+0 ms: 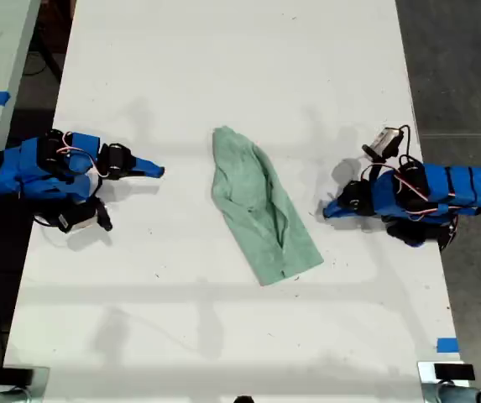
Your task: Fold t shirt
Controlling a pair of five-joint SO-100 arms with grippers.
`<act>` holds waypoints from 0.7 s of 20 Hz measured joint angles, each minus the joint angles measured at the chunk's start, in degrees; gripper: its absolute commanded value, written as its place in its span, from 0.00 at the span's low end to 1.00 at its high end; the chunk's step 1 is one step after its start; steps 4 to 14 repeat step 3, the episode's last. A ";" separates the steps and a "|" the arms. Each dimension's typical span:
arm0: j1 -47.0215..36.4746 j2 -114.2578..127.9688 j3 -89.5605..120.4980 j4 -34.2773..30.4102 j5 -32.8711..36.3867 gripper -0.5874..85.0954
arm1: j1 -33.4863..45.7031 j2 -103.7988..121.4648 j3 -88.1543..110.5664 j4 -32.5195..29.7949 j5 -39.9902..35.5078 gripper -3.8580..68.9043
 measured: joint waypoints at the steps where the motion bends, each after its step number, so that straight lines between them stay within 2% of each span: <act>1: 0.00 0.00 0.00 0.00 0.00 0.01 | 0.00 0.00 0.00 0.00 0.00 0.08; 14: 0.00 0.00 0.00 0.00 0.00 0.01 | 0.00 0.00 0.00 0.00 0.00 0.08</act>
